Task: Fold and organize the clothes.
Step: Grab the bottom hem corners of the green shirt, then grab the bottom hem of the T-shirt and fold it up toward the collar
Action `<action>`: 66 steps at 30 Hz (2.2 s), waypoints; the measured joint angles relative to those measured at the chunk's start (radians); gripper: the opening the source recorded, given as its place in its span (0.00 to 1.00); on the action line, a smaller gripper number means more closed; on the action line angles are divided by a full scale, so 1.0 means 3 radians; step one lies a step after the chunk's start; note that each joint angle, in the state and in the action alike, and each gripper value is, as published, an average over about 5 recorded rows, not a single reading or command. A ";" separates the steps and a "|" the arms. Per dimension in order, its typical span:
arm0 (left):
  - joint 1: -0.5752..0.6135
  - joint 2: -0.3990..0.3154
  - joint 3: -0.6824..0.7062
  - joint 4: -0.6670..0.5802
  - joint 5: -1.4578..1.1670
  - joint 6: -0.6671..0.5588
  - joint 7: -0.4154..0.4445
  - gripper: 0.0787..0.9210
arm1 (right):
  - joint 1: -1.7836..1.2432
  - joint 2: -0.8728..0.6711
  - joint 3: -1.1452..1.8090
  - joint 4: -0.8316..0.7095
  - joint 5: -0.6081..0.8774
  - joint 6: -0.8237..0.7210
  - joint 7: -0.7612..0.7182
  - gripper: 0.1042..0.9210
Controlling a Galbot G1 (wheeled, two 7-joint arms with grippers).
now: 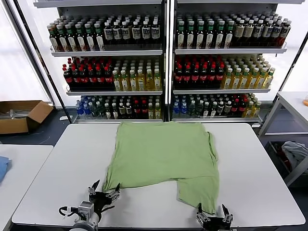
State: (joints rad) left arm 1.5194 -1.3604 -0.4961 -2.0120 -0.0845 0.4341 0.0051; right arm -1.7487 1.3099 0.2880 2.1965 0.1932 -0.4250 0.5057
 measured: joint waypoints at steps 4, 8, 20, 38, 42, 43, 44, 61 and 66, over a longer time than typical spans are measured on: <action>0.0008 0.0003 -0.0009 0.0018 -0.0039 0.0010 0.0011 0.81 | 0.0007 0.0012 -0.0008 -0.0031 -0.0001 0.0014 -0.0002 0.64; 0.0018 0.0010 -0.0007 0.0042 -0.0072 0.0015 0.0025 0.67 | 0.0006 0.0017 -0.0028 -0.0052 -0.0005 0.0030 -0.0005 0.50; 0.0045 0.0004 -0.0001 0.0041 -0.0119 0.0047 0.0026 0.26 | 0.0050 0.0074 0.0009 -0.0145 0.0034 0.0110 -0.0003 0.07; -0.0028 -0.0073 -0.0005 -0.0018 -0.0153 -0.0118 -0.0034 0.01 | 0.0283 0.0139 0.0166 0.0028 0.0180 0.0356 -0.0203 0.01; -0.0105 -0.0084 -0.0018 -0.0004 -0.0249 -0.0204 -0.0055 0.01 | 0.0410 0.0150 0.0260 0.0013 0.0213 0.0440 -0.0289 0.01; -0.0127 -0.0086 -0.0015 0.0004 -0.0273 -0.0229 -0.0057 0.01 | 0.0452 0.0151 0.0286 -0.0004 0.0222 0.0459 -0.0315 0.01; -0.0150 -0.0088 -0.0011 0.0013 -0.0296 -0.0256 -0.0059 0.01 | 0.0498 0.0153 0.0310 -0.0027 0.0230 0.0475 -0.0340 0.01; -0.0803 0.0016 0.0089 0.0505 -0.0652 -0.0659 -0.0092 0.01 | 0.1580 0.0174 0.0360 -0.0702 0.0204 0.0477 -0.0512 0.01; -0.1000 0.0057 0.0118 0.0699 -0.0693 -0.0698 -0.0103 0.01 | 0.1886 0.0190 0.0241 -0.0944 0.0167 0.0433 -0.0501 0.01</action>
State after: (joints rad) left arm 1.2195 -1.3434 -0.4606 -1.8023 -0.2924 0.2248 -0.0258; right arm -1.1827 1.3669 0.3602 1.9133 0.2432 -0.2950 0.3555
